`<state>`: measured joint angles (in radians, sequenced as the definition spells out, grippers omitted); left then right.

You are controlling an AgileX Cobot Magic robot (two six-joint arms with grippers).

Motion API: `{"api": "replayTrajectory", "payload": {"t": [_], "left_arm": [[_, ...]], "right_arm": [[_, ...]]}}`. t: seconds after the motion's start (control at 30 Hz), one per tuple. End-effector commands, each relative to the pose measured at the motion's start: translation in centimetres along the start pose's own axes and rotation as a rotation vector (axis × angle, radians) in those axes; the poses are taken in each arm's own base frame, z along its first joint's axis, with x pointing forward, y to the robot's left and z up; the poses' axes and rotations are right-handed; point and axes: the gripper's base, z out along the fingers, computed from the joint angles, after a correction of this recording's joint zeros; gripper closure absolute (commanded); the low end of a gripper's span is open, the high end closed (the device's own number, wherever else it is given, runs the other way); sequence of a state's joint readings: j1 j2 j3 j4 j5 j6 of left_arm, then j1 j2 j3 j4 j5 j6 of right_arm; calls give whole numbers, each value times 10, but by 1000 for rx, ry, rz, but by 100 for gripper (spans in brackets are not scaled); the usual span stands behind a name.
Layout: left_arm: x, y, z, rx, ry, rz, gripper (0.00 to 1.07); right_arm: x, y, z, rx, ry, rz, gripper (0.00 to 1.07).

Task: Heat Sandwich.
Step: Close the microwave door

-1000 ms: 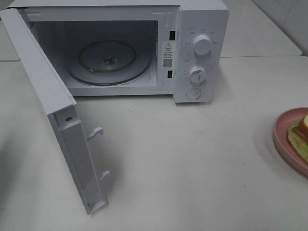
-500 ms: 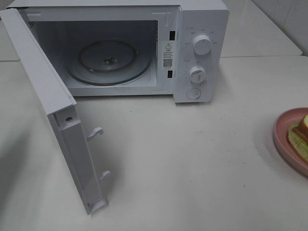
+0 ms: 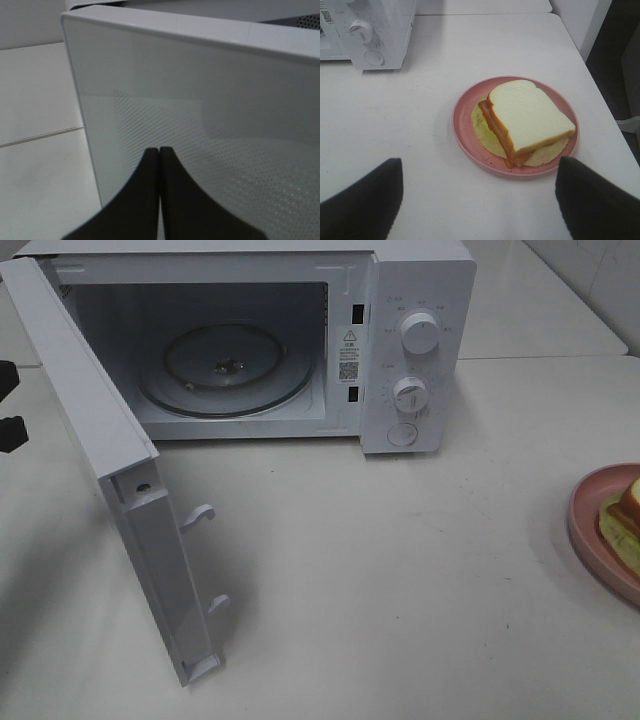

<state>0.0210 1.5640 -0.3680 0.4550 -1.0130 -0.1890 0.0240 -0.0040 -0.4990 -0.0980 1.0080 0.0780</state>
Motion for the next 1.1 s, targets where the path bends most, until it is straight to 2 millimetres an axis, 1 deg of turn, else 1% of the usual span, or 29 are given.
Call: {"api": "replayTrajectory", "payload": {"t": [0.03,0.07,0.17,0.2,0.23,0.33,0.4,0.5,0.6,0.63,0.87,0.97,1.0,1.1], "left_arm": [[-1,-8,7,40,-34,-19,107],[-1,-8,7,40,-34,-19,107],[2,-18,14,67,-23,-22,107],[4,-23,18,77,-19,-11,107],[4,-23,18,77,-19,-11,107],[6,-34,28,99,-15,-6,107],[6,-36,30,103,-16,-9,107],[4,-43,39,96,-22,-32,107],[3,-47,44,87,-24,-47,107],[2,-53,49,86,-21,-59,107],[-1,-67,62,84,-21,-32,107],[-5,-77,71,61,-40,-34,107],[-5,-77,71,61,-40,-34,107],[-7,-91,81,53,-51,-37,107]], "right_arm": [[1,0,-4,5,-42,-7,31],[1,0,-4,5,-42,-7,31],[1,0,-4,5,-42,-7,31],[1,0,-4,5,-42,-7,31],[1,0,-4,5,-42,-7,31],[1,0,-4,5,-42,-7,31],[1,0,-4,5,-42,-7,31],[1,0,-4,5,-42,-7,31],[1,0,-4,5,-42,-7,31],[1,0,-4,5,-42,-7,31],[1,0,-4,5,-42,-7,31],[1,0,-4,5,-42,-7,31],[1,0,-4,5,-42,-7,31],[1,0,-4,5,-42,-7,31]]}}
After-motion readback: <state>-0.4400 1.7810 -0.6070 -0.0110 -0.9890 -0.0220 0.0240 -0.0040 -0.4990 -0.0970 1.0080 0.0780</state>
